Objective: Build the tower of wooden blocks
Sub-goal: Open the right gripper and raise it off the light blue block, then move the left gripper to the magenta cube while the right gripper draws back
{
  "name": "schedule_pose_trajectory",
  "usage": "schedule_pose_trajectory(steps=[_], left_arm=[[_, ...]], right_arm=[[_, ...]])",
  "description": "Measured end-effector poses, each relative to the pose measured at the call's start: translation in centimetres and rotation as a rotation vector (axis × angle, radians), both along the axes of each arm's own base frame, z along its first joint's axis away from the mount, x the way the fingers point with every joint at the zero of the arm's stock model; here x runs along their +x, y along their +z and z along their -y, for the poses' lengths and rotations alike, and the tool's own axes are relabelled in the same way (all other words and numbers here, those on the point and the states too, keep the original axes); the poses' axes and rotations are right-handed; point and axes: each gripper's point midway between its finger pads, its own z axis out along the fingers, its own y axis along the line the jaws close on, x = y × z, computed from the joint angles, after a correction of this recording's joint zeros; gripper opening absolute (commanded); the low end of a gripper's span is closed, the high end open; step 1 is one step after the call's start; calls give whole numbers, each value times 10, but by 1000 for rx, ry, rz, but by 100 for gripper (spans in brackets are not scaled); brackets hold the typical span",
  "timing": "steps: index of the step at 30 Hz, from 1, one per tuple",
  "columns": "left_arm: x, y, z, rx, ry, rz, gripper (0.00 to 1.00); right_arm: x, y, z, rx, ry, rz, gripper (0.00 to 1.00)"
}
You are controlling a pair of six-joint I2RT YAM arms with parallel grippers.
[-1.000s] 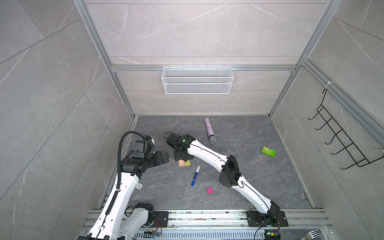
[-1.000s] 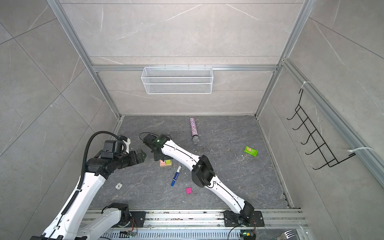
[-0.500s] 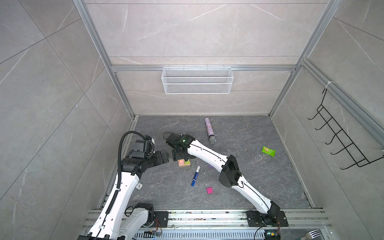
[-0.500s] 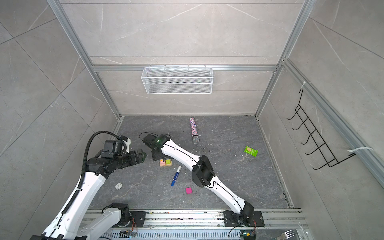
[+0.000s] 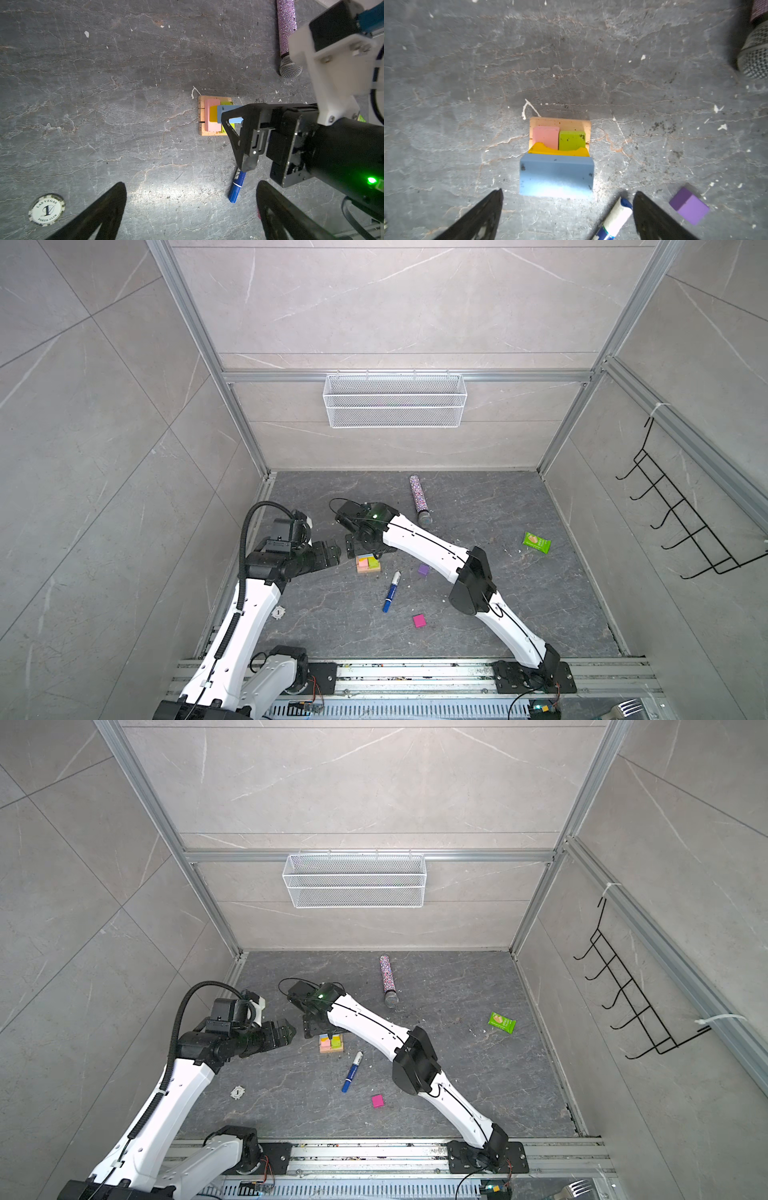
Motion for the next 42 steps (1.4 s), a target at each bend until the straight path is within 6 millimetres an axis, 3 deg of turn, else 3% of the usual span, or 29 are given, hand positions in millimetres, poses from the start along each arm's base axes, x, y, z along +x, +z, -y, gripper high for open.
schedule_pose_trajectory(steps=[8,13,19,29,35,42], left_arm=[[-1,1,7,-27,-26,-4,100],[-3,-2,19,-29,-66,-8,100],[-15,-17,47,-38,-128,-54,100],[-39,-38,94,6,-195,-141,98],[-53,-44,122,49,-202,-176,93],[-68,-52,139,112,-173,-212,93]], right_arm=[[-21,6,31,21,5,6,100],[-29,21,57,75,-2,53,100],[-37,37,94,105,-10,152,100],[-63,39,157,140,1,318,100],[-68,41,180,141,8,404,100],[-69,39,196,131,-8,417,100]])
